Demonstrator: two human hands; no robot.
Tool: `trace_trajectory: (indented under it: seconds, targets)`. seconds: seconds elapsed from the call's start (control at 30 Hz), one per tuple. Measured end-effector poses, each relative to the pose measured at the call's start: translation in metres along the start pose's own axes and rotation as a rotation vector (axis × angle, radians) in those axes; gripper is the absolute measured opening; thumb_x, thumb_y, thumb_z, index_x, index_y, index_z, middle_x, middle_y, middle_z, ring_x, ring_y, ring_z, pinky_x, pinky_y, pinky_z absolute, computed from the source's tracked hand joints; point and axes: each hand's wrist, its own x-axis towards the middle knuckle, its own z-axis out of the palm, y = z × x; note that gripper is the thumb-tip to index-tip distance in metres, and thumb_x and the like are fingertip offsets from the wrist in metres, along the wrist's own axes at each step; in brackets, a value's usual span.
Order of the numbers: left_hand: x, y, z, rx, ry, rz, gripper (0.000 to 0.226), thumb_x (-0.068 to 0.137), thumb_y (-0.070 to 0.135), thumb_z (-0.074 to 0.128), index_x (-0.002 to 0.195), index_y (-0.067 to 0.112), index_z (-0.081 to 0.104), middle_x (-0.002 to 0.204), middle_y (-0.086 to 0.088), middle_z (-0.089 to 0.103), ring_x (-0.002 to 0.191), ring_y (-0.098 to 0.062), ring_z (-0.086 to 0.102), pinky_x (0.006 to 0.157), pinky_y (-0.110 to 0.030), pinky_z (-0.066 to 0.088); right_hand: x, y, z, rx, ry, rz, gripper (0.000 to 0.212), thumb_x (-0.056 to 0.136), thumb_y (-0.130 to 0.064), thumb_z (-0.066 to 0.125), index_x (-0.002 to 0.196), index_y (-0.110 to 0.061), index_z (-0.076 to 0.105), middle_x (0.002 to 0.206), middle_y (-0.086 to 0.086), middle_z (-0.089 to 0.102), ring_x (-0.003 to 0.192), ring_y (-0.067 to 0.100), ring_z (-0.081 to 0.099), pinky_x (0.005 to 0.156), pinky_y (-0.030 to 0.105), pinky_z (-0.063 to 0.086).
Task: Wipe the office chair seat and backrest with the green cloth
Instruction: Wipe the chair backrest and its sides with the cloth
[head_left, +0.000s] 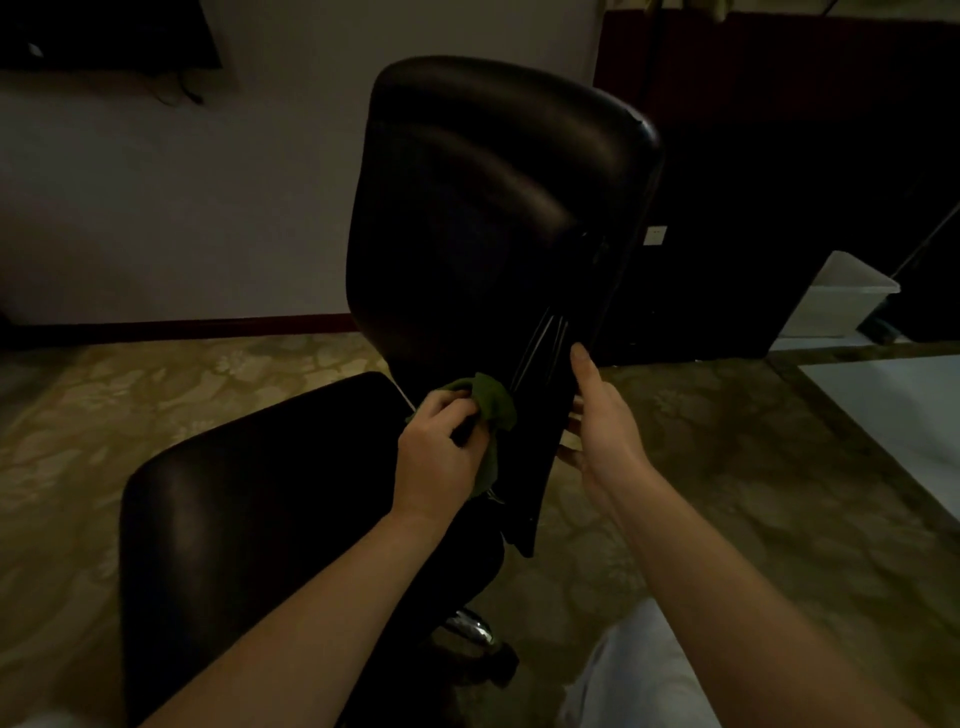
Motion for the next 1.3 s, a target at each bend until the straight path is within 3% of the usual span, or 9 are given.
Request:
trace_trajectory:
  seconds: [0.1, 0.33, 0.43, 0.57, 0.87, 1.03, 1.1, 1.23, 1.3]
  targets:
    - [-0.01, -0.004, -0.003, 0.02, -0.038, -0.057, 0.018, 0.089, 0.005, 0.07, 0.106, 0.013, 0.071, 0.1, 0.004, 0.06, 0.089, -0.013, 0.062, 0.076, -0.023, 0.053, -0.001, -0.001, -0.002, 0.01, -0.028, -0.002, 0.061, 0.072, -0.079, 0.057, 0.104, -0.028, 0.063, 0.107, 0.004, 0.072, 0.096, 0.021, 0.07, 0.089, 0.047, 0.057]
    - [-0.001, 0.013, -0.003, -0.023, 0.078, -0.059, 0.036, 0.088, 0.005, 0.072, 0.123, 0.011, 0.068, 0.114, 0.01, 0.059, 0.107, -0.002, 0.054, 0.091, 0.004, 0.035, -0.001, 0.009, -0.011, 0.046, -0.059, 0.043, 0.065, 0.078, -0.071, 0.06, 0.121, -0.023, 0.063, 0.115, 0.001, 0.07, 0.104, 0.019, 0.067, 0.092, 0.045, 0.054]
    - [0.0, 0.011, 0.002, -0.015, 0.059, -0.039, 0.032, 0.09, 0.01, 0.072, 0.122, 0.014, 0.07, 0.117, 0.008, 0.062, 0.107, -0.002, 0.055, 0.09, 0.001, 0.038, -0.001, 0.01, -0.01, 0.056, -0.053, 0.039, 0.054, 0.085, -0.062, 0.06, 0.116, -0.018, 0.062, 0.11, 0.003, 0.07, 0.099, 0.02, 0.069, 0.092, 0.046, 0.055]
    - [-0.004, 0.006, 0.006, -0.026, 0.065, -0.04, 0.024, 0.089, 0.011, 0.073, 0.113, 0.017, 0.073, 0.11, 0.011, 0.061, 0.101, 0.002, 0.055, 0.087, 0.001, 0.039, 0.0, 0.013, -0.006, 0.02, -0.031, 0.012, 0.063, 0.084, -0.061, 0.063, 0.115, -0.006, 0.059, 0.103, 0.006, 0.07, 0.099, 0.026, 0.069, 0.091, 0.049, 0.055]
    - [-0.017, -0.005, 0.011, -0.073, 0.049, -0.084, 0.022, 0.09, 0.008, 0.071, 0.11, 0.017, 0.074, 0.104, 0.015, 0.058, 0.097, 0.002, 0.057, 0.084, -0.006, 0.048, 0.001, 0.015, -0.009, 0.009, -0.061, 0.006, 0.056, 0.086, -0.058, 0.061, 0.112, -0.008, 0.06, 0.096, 0.001, 0.073, 0.089, 0.016, 0.072, 0.084, 0.04, 0.057]
    - [-0.021, -0.017, 0.002, -0.001, -0.026, -0.141, 0.017, 0.088, 0.004, 0.072, 0.101, 0.016, 0.072, 0.09, 0.012, 0.056, 0.084, -0.009, 0.06, 0.069, -0.012, 0.042, -0.003, 0.014, -0.01, 0.018, -0.07, 0.009, 0.079, 0.069, -0.069, 0.067, 0.114, -0.004, 0.058, 0.11, 0.013, 0.07, 0.1, 0.027, 0.07, 0.092, 0.056, 0.054]
    - [-0.017, -0.018, -0.003, 0.002, -0.035, -0.13, 0.02, 0.086, 0.002, 0.072, 0.103, 0.014, 0.073, 0.093, 0.009, 0.061, 0.087, -0.01, 0.062, 0.072, -0.01, 0.043, -0.005, 0.014, -0.01, 0.018, -0.07, 0.008, 0.084, 0.062, -0.072, 0.067, 0.113, -0.005, 0.057, 0.113, 0.016, 0.068, 0.102, 0.029, 0.069, 0.092, 0.058, 0.053]
    - [-0.01, -0.013, -0.01, -0.033, 0.047, -0.109, 0.028, 0.086, 0.0, 0.073, 0.113, 0.01, 0.072, 0.106, 0.005, 0.066, 0.1, -0.008, 0.061, 0.086, -0.001, 0.042, -0.007, 0.02, -0.012, -0.001, -0.072, 0.0, 0.068, 0.067, -0.07, 0.064, 0.104, -0.013, 0.06, 0.106, 0.011, 0.072, 0.097, 0.025, 0.071, 0.093, 0.053, 0.054]
    - [-0.008, -0.008, -0.011, -0.068, 0.056, -0.104, 0.027, 0.087, 0.002, 0.073, 0.112, 0.011, 0.072, 0.105, 0.006, 0.066, 0.097, -0.001, 0.06, 0.089, -0.004, 0.045, -0.008, 0.022, -0.013, -0.002, -0.068, -0.003, 0.076, 0.064, -0.072, 0.064, 0.107, -0.01, 0.06, 0.106, 0.012, 0.072, 0.097, 0.026, 0.071, 0.092, 0.05, 0.056]
